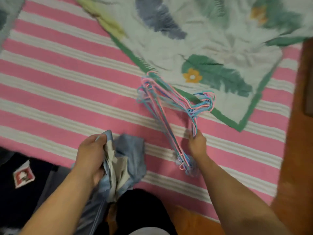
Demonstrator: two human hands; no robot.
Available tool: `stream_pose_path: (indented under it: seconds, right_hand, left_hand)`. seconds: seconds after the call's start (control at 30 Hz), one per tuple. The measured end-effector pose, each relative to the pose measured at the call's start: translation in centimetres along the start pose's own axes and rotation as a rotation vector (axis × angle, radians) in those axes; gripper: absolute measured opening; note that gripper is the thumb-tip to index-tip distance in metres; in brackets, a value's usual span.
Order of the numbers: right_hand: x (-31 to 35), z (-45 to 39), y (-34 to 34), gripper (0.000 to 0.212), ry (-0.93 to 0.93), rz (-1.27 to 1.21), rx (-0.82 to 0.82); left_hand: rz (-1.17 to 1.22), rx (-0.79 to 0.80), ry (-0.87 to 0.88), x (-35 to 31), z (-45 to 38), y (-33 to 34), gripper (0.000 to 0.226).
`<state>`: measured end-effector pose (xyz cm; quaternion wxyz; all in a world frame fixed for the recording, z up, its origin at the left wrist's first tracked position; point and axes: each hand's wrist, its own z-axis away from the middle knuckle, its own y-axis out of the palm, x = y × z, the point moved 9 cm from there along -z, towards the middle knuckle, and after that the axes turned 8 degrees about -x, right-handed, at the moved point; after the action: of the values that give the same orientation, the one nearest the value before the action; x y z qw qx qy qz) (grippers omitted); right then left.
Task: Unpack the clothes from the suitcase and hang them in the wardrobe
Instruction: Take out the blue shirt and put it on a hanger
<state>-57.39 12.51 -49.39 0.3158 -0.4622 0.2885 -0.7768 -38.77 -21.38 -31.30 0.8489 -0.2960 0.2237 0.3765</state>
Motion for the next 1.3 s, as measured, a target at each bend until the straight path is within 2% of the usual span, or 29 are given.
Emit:
stream_pose_path:
  seconds: [0.13,0.2,0.3,0.4,0.53,0.67,0.8,0.93,1.0,1.13,1.17,1.23,1.3]
  right_hand:
    - [-8.3,0.4,-5.4,0.01,0.314,-0.314,-0.161]
    - [-13.2,0.8,-7.4,0.009,0.448,-0.386,-0.247]
    - [-20.6,1.2,-6.7,0.024,0.635,-0.379,-0.233]
    - [-24.4,0.9,-5.9,0.025,0.727,-0.324,-0.272]
    - [-20.8,1.7,-7.7,0.049,0.698,-0.115,-0.253]
    - [-18.9,2.2,-9.2,0.043,0.597,0.128,-0.147]
    - [-17.2,2.6,-11.5,0.035,0.49,0.248,-0.173]
    - [-13.7,4.8,-13.9,0.039,0.444,0.086,-0.371]
    - [-9.4,6.9,-13.9,0.036,0.324,-0.014,-0.387]
    - [1.3,12.4,-10.5,0.032,-0.035,-0.124,-0.163]
    - [3.8,14.2,-9.5,0.031,-0.085,-0.155,-0.098]
    - [8.9,18.7,-8.2,0.033,-0.105,-0.415,0.014]
    - [14.4,22.6,-7.7,0.037,-0.202,-0.559,0.067]
  left_hand:
    - [-0.101,0.121,0.07,0.1,1.8,6.3,0.019]
    - [-0.163,0.18,0.087,1.2,2.8,9.2,0.021]
    - [-0.237,0.233,0.098,2.9,3.3,12.1,0.024]
    - [-0.291,0.262,0.115,4.1,3.7,13.2,0.026]
    - [-0.342,0.245,0.148,4.0,4.4,12.2,0.022]
    - [-0.372,0.241,0.142,2.7,5.1,10.3,0.022]
    - [-0.378,0.229,0.148,1.7,3.8,7.7,0.027]
    - [-0.358,0.193,0.147,1.0,3.1,5.2,0.023]
    - [-0.363,0.182,0.183,0.3,3.4,3.7,0.02]
    - [-0.414,0.137,0.283,-1.3,2.9,-2.4,0.019]
    - [-0.442,0.1,0.323,-2.1,2.7,-4.8,0.02]
    - [-0.503,0.019,0.419,-3.9,2.3,-10.2,0.024]
    - [-0.549,-0.033,0.508,-5.5,2.9,-15.9,0.024]
